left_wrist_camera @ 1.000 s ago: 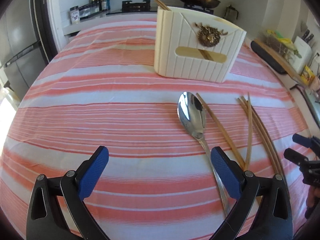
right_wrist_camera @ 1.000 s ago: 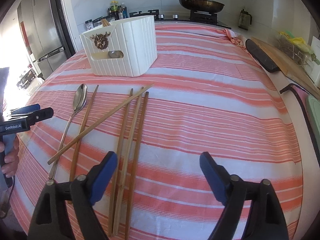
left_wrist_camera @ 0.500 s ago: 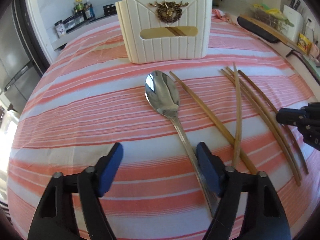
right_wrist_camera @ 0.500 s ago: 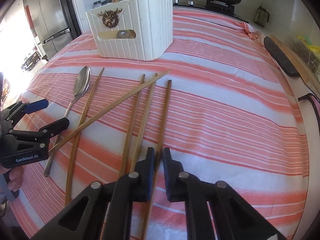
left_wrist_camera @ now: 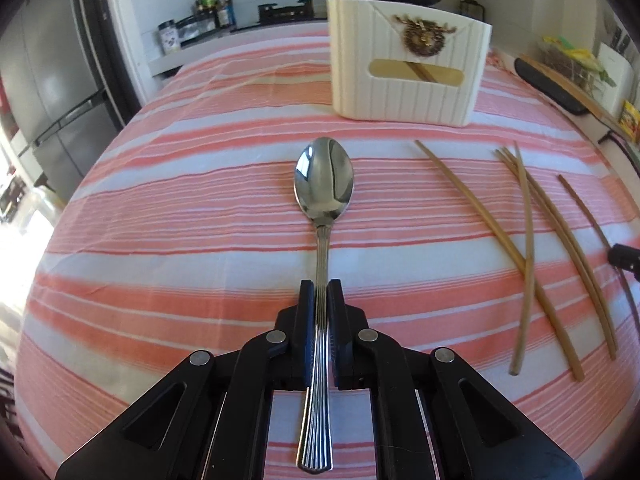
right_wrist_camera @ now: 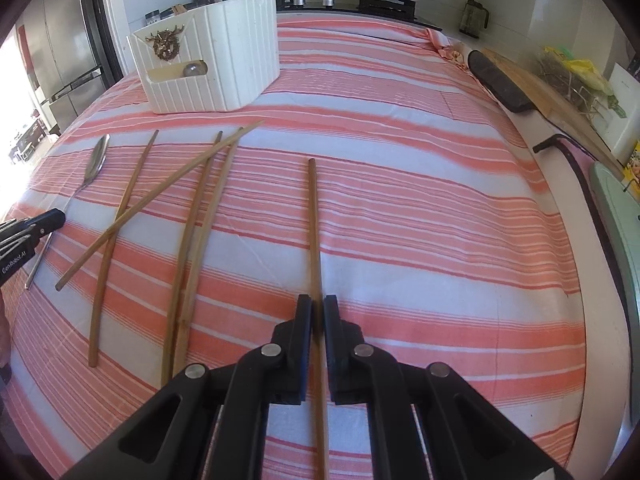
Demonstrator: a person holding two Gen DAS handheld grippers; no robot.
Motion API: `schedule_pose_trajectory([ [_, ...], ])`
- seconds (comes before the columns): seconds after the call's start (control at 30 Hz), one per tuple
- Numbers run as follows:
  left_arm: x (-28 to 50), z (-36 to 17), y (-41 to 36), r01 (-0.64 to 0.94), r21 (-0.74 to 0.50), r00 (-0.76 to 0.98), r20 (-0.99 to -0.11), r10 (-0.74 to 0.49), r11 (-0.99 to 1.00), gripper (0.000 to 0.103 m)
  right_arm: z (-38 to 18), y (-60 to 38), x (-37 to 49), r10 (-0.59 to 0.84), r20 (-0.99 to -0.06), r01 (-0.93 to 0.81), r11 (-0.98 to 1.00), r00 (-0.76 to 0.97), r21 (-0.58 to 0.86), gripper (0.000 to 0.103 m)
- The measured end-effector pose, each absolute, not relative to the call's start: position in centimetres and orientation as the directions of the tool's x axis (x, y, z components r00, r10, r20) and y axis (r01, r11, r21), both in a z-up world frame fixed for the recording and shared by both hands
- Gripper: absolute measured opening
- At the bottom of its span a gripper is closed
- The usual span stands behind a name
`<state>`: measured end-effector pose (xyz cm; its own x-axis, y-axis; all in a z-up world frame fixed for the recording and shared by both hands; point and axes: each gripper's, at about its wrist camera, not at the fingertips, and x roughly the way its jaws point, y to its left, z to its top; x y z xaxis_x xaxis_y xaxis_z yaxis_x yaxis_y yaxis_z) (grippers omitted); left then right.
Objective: Organize utensils
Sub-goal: 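Open both tools and shift them along the spoon and the chopstick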
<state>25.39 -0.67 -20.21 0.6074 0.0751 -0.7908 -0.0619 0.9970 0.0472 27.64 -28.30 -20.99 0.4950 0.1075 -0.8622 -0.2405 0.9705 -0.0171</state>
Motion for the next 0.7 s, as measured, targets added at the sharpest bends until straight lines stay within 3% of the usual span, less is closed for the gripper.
schedule_pose_trajectory([
  [0.27, 25.3, -20.2, 3.5, -0.093, -0.023, 0.589, -0.807, 0.036, 0.995, 0.007, -20.8, -29.7, 26.7, 0.085, -0.858, -0.216, 0.976, 0.507, -0.031, 0.007],
  [0.33, 25.6, -20.3, 3.7, -0.076, -0.034, 0.589, -0.808, 0.017, 0.997, 0.012, -20.7, -29.8, 26.7, 0.106, -0.851, -0.227, 0.974, 0.515, -0.016, 0.015],
  [0.37, 25.8, -20.3, 3.7, -0.065, -0.035, 0.588, -0.809, 0.010, 0.997, 0.020, -20.8, -29.7, 26.8, 0.110, -0.853, -0.232, 0.973, 0.510, -0.013, 0.021],
  [0.43, 26.1, -20.3, 3.5, -0.057, -0.012, 0.583, -0.812, 0.023, 0.998, 0.053, -21.0, -29.6, 26.7, 0.121, -0.851, -0.242, 0.970, 0.511, -0.008, 0.039],
  [0.47, 26.2, -20.4, 3.4, -0.060, 0.006, 0.581, -0.813, 0.040, 0.998, 0.071, -21.0, -29.5, 26.6, 0.122, -0.849, -0.245, 0.969, 0.514, -0.010, 0.039],
  [0.53, 26.3, -20.7, 3.5, -0.058, 0.018, 0.579, -0.814, 0.048, 0.998, 0.075, -21.1, -29.4, 26.7, 0.118, -0.845, -0.250, 0.968, 0.521, -0.019, 0.041],
  [0.7, 26.4, -21.1, 4.4, -0.085, 0.018, 0.574, -0.816, 0.064, 0.996, 0.094, -21.4, -29.8, 26.6, 0.139, -0.829, -0.251, 0.968, 0.541, -0.001, 0.047],
])
